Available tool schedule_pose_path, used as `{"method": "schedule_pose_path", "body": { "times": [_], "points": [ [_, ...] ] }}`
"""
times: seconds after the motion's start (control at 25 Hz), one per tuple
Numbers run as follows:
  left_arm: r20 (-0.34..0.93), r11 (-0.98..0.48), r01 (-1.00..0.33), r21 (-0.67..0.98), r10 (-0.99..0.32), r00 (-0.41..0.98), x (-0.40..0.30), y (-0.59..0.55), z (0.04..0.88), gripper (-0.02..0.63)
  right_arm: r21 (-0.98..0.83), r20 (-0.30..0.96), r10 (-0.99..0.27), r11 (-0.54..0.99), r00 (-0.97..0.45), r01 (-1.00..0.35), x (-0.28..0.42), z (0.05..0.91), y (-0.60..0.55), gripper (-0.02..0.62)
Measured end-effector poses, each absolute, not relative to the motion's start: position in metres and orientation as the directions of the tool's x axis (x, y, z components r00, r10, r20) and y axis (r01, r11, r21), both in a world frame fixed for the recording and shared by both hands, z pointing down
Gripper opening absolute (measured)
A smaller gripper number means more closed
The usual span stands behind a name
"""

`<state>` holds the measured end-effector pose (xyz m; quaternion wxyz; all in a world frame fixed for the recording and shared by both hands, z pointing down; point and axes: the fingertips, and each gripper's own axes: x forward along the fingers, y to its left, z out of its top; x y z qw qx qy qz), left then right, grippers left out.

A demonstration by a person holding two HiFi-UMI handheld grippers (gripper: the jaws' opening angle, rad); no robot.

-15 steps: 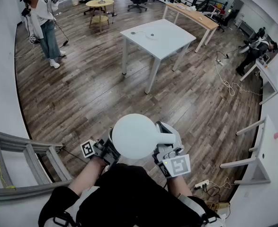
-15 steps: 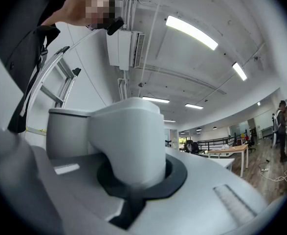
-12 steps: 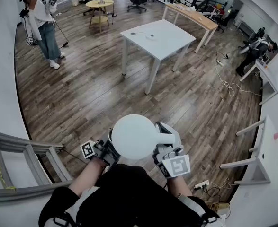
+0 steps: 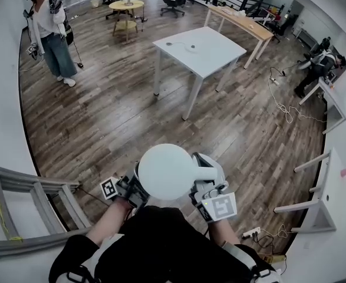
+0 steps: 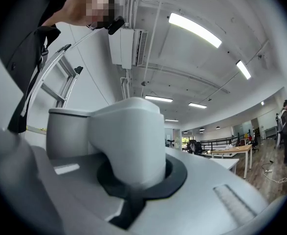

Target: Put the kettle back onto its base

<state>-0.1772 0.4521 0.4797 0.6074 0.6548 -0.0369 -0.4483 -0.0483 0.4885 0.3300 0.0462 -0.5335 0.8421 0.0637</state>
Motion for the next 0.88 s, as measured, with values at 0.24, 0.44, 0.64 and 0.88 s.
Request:
{"method": "schedule_pose_path", "body": {
  "times": [0.24,0.44,0.64,0.88],
  "points": [
    [-0.547,-0.278,0.490,0.826,-0.603,0.581,-0.204,0.440,0.479,0.414,0.073,-0.156,-0.878,0.447,-0.453,-0.891,-0.073,0.328,0.475,-0.002],
    [-0.563,-0.306,0.487,0.818,-0.598,0.570,-0.232,0.418,0.471,0.414,0.069,-0.176,-0.869,0.459,-0.463,-0.886,-0.102,0.322,0.453,-0.001],
    [-0.559,-0.298,0.492,0.818,-0.611,0.560,-0.254,0.403,0.467,0.414,0.088,-0.167,-0.864,0.466,-0.475,-0.880,-0.121,0.325,0.436,0.000],
    [-0.562,-0.315,0.485,0.816,-0.628,0.538,-0.286,0.402,0.481,0.414,0.077,-0.154,-0.858,0.485,-0.491,-0.871,-0.153,0.333,0.430,0.000]
  ]
}}
